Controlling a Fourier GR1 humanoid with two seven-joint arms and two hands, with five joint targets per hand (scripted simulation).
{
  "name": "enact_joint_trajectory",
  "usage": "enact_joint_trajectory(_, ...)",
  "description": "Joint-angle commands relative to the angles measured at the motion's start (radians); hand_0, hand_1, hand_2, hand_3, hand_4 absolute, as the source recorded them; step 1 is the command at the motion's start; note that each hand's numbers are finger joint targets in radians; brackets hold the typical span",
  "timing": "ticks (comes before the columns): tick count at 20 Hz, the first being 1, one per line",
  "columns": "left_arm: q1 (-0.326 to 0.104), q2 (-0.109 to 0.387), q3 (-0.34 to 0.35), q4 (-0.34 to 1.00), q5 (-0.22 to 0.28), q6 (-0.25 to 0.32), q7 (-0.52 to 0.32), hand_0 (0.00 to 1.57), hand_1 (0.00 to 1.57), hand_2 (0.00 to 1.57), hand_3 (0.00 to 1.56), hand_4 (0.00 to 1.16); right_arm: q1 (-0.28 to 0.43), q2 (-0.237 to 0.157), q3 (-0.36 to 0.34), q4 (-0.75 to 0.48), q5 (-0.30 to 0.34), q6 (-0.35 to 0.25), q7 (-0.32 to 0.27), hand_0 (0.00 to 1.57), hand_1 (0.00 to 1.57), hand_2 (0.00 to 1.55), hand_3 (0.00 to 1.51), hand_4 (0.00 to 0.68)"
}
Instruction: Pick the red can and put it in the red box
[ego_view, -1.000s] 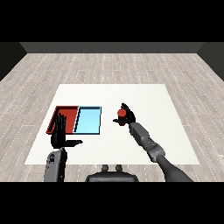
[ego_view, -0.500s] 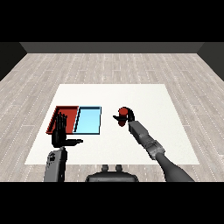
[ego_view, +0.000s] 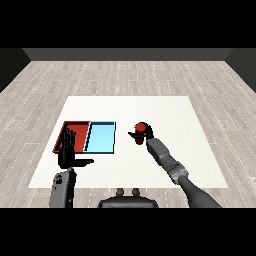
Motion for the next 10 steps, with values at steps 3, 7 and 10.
enact_joint_trajectory(3, 0.003, 0.007, -0.001, -0.006, 0.023, -0.027, 0.011, 0.00, 0.00, 0.00, 0.00, 0.00, 0.008, -0.009, -0.013, -0.089, 0.024, -0.002, -0.036, 1.51, 1.51, 1.45, 1.39, 0.586)
enact_joint_trajectory(7, 0.016, -0.023, -0.063, -0.031, -0.057, 0.014, 0.017, 0.00, 0.00, 0.00, 0.00, 0.00, 0.045, -0.017, 0.003, -0.156, 0.061, 0.012, -0.033, 1.54, 1.54, 1.46, 1.39, 0.580)
enact_joint_trajectory(10, 0.017, -0.053, -0.115, -0.081, -0.081, 0.032, 0.044, 0.00, 0.00, 0.00, 0.00, 0.00, 0.055, -0.110, 0.022, -0.274, 0.068, 0.084, 0.064, 1.51, 1.51, 1.45, 1.38, 0.551)
